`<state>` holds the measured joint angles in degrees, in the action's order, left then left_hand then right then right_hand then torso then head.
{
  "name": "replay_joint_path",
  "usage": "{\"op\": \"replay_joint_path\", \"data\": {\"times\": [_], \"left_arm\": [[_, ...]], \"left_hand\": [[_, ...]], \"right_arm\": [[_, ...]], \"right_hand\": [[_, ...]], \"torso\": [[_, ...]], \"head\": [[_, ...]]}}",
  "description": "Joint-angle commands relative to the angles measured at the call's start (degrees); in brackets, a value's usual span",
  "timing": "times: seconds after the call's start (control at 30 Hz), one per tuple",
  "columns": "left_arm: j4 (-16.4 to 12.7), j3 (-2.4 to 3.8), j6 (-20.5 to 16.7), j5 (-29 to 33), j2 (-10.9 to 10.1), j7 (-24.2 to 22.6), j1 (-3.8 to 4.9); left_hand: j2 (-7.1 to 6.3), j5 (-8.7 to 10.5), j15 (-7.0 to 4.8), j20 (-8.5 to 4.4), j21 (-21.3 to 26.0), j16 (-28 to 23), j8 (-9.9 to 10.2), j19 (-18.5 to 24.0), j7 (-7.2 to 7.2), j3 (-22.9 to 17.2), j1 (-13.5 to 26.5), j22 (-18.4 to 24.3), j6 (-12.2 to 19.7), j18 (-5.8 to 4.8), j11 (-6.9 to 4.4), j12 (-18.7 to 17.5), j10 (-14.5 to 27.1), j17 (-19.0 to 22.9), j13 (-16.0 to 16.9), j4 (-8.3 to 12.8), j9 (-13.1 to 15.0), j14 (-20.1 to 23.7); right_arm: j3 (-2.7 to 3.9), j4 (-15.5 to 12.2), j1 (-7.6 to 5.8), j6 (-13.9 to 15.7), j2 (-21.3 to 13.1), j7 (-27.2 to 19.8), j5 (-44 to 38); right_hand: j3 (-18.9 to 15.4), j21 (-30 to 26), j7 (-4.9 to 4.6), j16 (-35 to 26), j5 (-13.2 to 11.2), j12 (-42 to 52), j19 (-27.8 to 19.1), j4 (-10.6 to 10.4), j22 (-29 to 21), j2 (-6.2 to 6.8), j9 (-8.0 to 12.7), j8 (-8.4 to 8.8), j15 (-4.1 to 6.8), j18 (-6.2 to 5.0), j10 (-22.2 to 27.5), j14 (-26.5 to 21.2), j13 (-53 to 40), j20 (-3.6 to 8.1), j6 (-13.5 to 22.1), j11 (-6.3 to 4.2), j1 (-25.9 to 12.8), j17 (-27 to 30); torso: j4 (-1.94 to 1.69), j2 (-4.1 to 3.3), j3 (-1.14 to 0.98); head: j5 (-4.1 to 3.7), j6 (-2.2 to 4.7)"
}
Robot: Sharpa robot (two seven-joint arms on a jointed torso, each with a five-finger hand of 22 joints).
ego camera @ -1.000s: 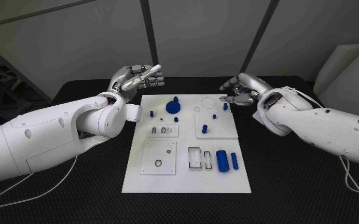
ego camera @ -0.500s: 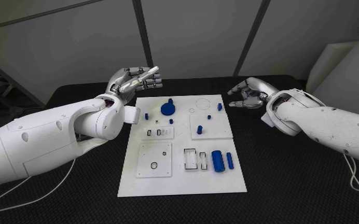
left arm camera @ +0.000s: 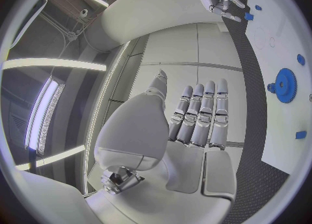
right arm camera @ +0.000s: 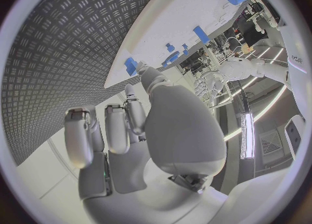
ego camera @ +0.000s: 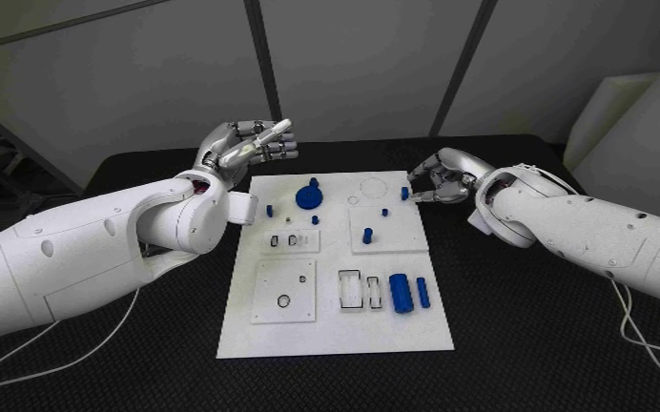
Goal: Assemble the parts on the task board
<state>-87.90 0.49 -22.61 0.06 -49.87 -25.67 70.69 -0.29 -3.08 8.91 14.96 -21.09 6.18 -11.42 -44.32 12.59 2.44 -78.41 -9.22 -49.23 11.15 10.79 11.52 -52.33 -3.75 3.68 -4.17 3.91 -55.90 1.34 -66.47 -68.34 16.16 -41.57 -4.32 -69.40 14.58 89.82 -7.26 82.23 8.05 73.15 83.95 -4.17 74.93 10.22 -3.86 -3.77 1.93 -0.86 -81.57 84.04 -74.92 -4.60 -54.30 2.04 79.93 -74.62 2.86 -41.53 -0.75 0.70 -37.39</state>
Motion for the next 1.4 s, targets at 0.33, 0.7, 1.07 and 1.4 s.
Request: {"op": "replay_joint_path", "data": {"times": [0.33,0.7,1.07,1.4], "left_arm": [[0.1,0.05,0.6,0.1,0.2,-0.3,0.06],[0.2,0.05,0.6,0.1,0.3,-0.3,0.06],[0.3,0.05,0.6,0.1,0.3,-0.2,0.07],[0.2,0.05,0.6,0.1,0.3,-0.2,0.07]], "left_hand": [[0.61,-0.22,0.41,0.27,0.0,-0.4,0.2,0.2,0.89,-0.1,0.0,0.1,0.2,-0.90,0.24,-0.3,-0.2,0.0,0.0,0.5,0.0,-0.1],[0.61,-0.22,0.41,0.27,0.0,-0.4,0.2,0.2,0.89,-0.1,0.0,0.1,0.2,-0.90,0.24,-0.3,-0.2,0.0,0.0,0.5,0.0,-0.1],[0.67,-0.22,0.41,0.27,0.0,-0.4,0.3,0.3,0.89,-0.1,-0.1,0.2,0.2,-0.90,0.24,-0.4,-0.2,0.0,0.0,0.6,0.0,-0.1],[0.67,-0.22,0.41,0.27,0.0,-0.4,0.3,0.3,0.89,-0.1,-0.1,0.2,0.2,-0.90,0.24,-0.4,-0.2,0.0,0.0,0.6,0.0,-0.1]], "right_arm": [[0.06,1.2,0.06,-2.2,1.6,1.2,-1.3],[0.06,2.0,0.13,-1.9,2.4,2.4,-2.0],[0.07,2.6,0.14,-2.0,3.0,2.9,-2.1],[0.07,3.0,0.15,-2.6,3.4,3.4,-2.3]], "right_hand": [[0.2,0.2,0.41,0.7,0.2,0.9,6.1,-0.6,15.1,-1.93,-0.4,-0.69,0.33,0.86,-0.4,2.9,-2.2,0.40,-2.2,-0.09,-1.0,-0.9],[0.3,0.2,0.50,0.9,0.4,1.3,6.1,-0.8,15.1,-2.41,-0.5,-0.77,0.42,0.86,-0.6,3.0,-2.6,0.49,-2.9,-0.17,-1.4,-1.3],[0.4,0.2,0.53,1.0,0.6,1.5,6.1,-1.0,15.1,-2.75,-0.5,-0.71,0.45,0.86,-0.7,3.1,-2.7,0.53,-3.2,-0.21,-1.7,-1.5],[0.6,0.2,0.64,1.1,0.6,1.8,6.1,-1.1,15.1,-3.11,-0.6,-0.84,0.51,0.86,-0.9,3.1,-2.9,0.58,-3.8,-0.30,-2.0,-1.8]], "torso": [[-0.05,-0.01,-0.03],[-0.02,0.00,-0.03],[0.01,0.04,-0.04],[0.04,0.06,-0.05]], "head": [[0.25,-0.17],[0.35,-0.54],[0.49,-0.77],[0.67,-0.96]]}}
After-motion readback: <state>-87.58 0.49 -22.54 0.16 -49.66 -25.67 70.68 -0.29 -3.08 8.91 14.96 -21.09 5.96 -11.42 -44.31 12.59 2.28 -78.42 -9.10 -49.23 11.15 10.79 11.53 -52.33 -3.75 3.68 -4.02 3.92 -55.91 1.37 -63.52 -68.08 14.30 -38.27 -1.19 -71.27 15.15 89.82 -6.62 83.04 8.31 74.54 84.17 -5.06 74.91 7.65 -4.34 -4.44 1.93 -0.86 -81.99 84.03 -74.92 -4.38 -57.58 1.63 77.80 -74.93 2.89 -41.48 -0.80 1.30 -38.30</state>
